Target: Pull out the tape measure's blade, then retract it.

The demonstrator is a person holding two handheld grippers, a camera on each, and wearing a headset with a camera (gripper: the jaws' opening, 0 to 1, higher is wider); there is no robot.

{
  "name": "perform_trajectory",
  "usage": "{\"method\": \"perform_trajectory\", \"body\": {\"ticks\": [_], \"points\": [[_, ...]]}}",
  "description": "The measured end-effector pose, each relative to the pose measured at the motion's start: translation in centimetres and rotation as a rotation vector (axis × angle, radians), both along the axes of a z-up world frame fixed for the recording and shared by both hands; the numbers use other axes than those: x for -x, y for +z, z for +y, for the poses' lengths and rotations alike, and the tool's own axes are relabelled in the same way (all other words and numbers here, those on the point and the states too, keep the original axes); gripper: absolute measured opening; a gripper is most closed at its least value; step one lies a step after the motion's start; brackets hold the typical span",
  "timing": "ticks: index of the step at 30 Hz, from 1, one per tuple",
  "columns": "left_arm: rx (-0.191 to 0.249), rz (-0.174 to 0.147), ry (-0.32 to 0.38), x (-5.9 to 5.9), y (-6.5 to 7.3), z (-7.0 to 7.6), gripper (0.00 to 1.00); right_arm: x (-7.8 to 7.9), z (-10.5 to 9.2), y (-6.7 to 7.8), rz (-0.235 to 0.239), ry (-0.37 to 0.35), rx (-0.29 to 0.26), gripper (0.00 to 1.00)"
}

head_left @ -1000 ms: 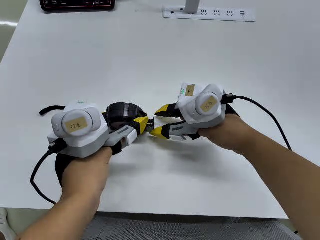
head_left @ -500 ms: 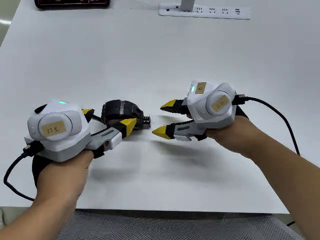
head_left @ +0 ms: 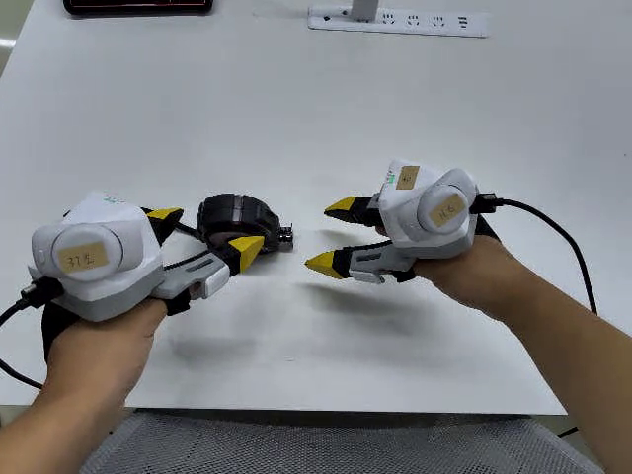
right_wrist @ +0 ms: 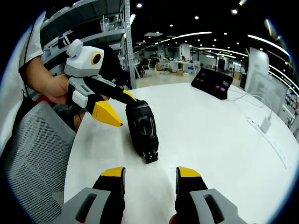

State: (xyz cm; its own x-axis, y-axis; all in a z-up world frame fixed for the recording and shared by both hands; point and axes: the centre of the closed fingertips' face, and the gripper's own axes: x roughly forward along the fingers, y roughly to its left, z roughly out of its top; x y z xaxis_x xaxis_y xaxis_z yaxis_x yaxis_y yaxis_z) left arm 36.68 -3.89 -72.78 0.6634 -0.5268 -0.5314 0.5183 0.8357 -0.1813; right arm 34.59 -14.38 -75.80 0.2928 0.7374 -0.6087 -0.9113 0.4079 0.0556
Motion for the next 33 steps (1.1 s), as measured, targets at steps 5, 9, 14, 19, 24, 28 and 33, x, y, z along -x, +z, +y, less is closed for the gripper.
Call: {"method": "perform_trajectory", "body": {"ticks": [5, 9, 14, 19, 24, 28, 33], "points": [[0.011, 0.002, -0.043, 0.5, 0.3, 0.3, 0.67, 0.1, -1.0, 0.7, 0.001, -0.043, -0.020, 0.43], [0.003, -0.015, -0.076, 0.9, 0.8, 0.9, 0.71, 0.8, -1.7, 1.0, 0.014, -0.064, -0.033, 0.47], [-0.019, -0.013, -0.105, 1.7, 0.8, 1.6, 0.74, 1.6, -2.6, 1.0, 0.015, -0.079, -0.017, 0.51], [-0.034, -0.027, -0.127, 2.2, 1.2, 2.0, 0.78, 2.2, -3.9, 1.5, 0.009, -0.106, -0.009, 0.55], [-0.033, -0.034, -0.156, 2.7, 1.7, 2.3, 0.81, 2.7, -5.1, 2.1, 0.001, -0.130, -0.004, 0.60], [-0.040, -0.038, -0.192, 3.2, 1.8, 2.4, 0.82, 3.0, -5.9, 2.6, -0.008, -0.149, 0.000, 0.63], [-0.068, -0.037, -0.234, 4.1, 1.6, 2.9, 0.83, 3.5, -6.9, 3.3, -0.008, -0.179, -0.017, 0.67]]}}
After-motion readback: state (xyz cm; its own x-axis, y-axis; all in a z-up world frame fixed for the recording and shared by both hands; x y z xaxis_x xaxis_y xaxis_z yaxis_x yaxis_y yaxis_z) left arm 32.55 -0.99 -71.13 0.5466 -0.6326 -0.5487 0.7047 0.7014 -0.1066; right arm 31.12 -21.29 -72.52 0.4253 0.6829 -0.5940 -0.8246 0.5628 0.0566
